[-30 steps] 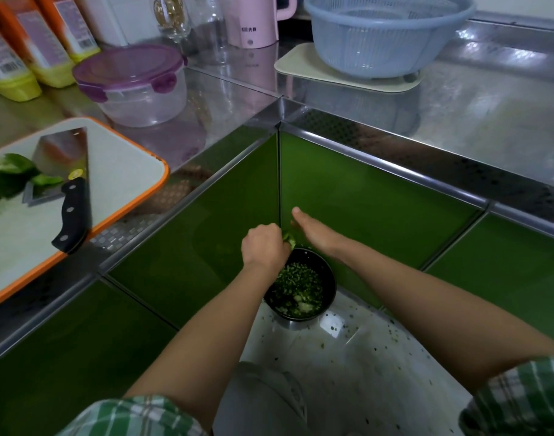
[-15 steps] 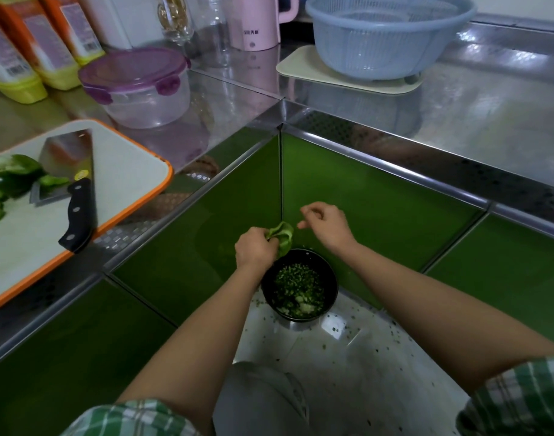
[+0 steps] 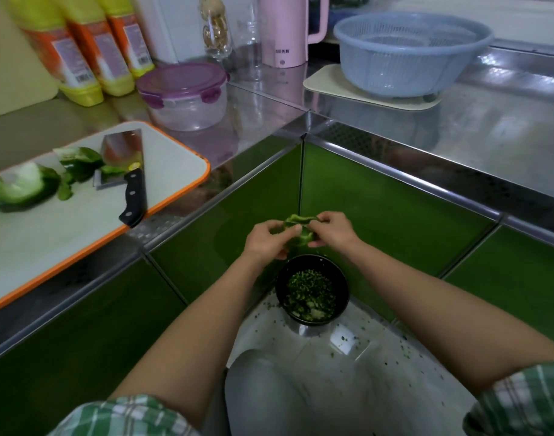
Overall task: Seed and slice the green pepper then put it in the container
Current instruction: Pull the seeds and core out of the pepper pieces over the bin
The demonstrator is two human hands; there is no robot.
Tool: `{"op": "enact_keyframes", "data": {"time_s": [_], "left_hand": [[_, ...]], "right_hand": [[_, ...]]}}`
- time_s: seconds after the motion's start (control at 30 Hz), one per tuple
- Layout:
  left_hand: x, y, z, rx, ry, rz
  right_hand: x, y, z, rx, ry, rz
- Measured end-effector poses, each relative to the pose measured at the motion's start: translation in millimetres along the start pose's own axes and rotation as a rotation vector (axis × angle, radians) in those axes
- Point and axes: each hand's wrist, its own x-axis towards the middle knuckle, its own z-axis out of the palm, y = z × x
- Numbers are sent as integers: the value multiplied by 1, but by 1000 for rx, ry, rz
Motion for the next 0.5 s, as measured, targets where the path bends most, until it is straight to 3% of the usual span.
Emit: {"op": "enact_keyframes", "data": {"time_s": [0.13,0.2,0.3,0.5], "left_hand": [[-18,7,-10,285,260,116],[-28,7,-21,288,351,114],[-41,6,-33,235,388,85],[-44,10,-27,188,346,73]], "right_hand": [[-19,-21,16,5,-24,-1],[-27,-28,16,59,-10,-13],[-35,-33,11,90,20,-66],[-44,-35,16,-13,-128,-143]]}}
